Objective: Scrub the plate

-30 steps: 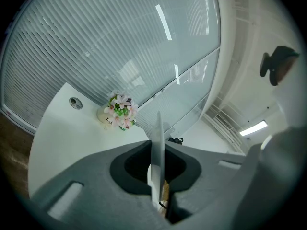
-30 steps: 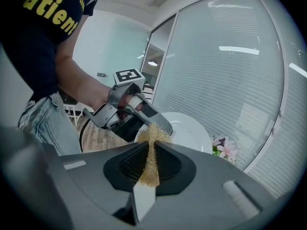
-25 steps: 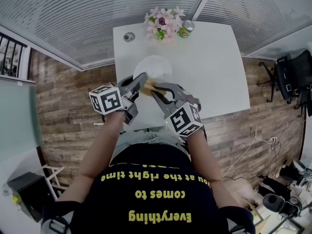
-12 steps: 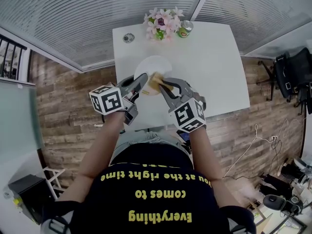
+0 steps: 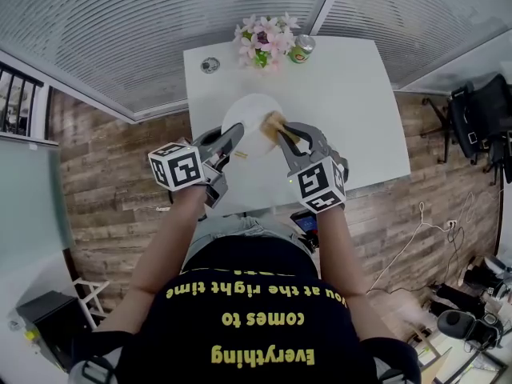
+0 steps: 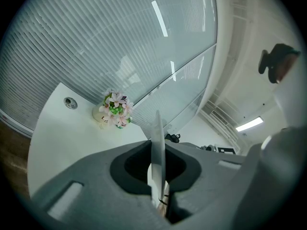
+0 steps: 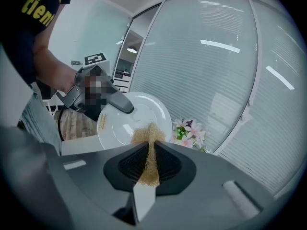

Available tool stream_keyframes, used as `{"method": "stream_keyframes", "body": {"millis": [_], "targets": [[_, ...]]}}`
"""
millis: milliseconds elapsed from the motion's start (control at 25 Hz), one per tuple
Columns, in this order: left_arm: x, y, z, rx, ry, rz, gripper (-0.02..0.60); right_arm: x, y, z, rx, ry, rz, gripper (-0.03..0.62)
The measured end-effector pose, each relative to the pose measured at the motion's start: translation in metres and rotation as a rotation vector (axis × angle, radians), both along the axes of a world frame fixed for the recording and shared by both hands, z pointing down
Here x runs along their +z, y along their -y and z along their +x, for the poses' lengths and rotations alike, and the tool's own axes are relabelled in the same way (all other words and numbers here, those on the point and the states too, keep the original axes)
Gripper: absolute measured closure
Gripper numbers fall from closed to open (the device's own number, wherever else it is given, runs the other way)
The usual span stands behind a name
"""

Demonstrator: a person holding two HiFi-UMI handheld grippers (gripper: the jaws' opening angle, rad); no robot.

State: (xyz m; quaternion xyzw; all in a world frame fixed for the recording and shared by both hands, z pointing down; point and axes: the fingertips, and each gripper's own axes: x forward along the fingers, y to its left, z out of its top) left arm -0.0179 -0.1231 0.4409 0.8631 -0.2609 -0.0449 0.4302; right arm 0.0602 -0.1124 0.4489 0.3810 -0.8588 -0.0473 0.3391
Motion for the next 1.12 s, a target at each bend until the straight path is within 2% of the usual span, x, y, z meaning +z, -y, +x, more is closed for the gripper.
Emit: {"method": "stream_keyframes", "body": {"millis": [480,1120], "targets": [[-0.004,-0.004,-0.006,-0.006,0.000,0.008,0.560,-0.005,0.002,0.014,0.045,0.002,0.021,0.554],[-0.005,-0.012,-0.004,0.014,0.013,0.014,0.560,-0.002,-0.027,-0.019,-0.055,0.031,0.002,0.554]]}}
